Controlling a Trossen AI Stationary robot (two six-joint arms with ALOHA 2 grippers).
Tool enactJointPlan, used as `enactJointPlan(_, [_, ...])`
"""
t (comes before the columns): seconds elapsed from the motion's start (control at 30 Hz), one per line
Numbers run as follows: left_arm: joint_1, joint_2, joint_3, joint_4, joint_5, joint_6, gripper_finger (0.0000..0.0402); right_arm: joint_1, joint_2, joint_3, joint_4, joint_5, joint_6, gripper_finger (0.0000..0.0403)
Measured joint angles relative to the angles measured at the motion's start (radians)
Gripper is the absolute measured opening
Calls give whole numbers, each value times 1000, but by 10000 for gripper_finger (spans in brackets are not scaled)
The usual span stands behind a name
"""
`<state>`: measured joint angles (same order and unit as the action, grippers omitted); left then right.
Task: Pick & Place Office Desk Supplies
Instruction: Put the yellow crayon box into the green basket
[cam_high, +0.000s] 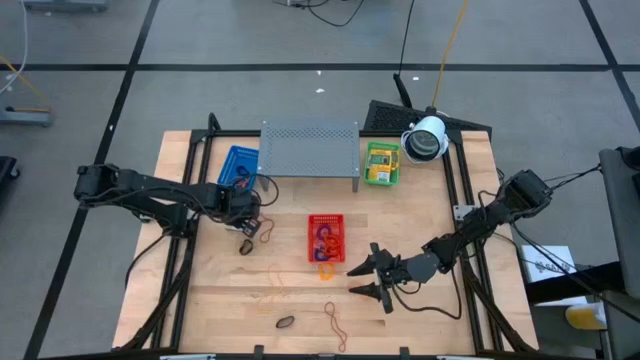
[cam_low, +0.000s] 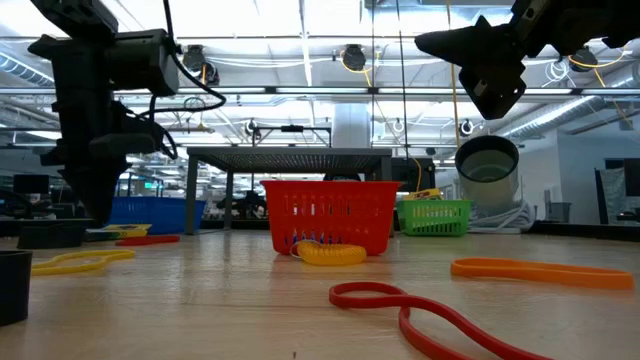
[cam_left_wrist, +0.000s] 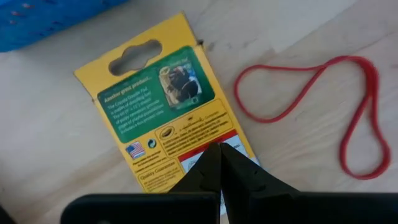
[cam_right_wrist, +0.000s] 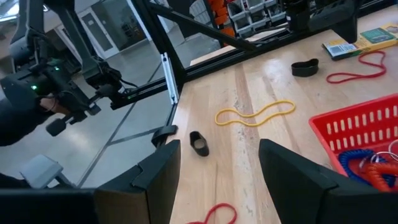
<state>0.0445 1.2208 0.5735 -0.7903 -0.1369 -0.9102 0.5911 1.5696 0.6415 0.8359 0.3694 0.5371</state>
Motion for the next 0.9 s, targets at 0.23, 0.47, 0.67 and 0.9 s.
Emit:
enactJointPlan(0.23, [1,33,0,5,24,0,1,0,0,0,-4,0,4,208])
enactJointPlan(0.47, [-39,103,5,107,75,49,1,0,0,0,-41,0,27,208])
enactJointPlan(0.67, [-101,137,5,202,135,70,1,0,0,0,-49,0,38,208])
enactJointPlan(0.9, [-175,139,2,227,154,89,0,-36,0,0,-39,0,-71,208])
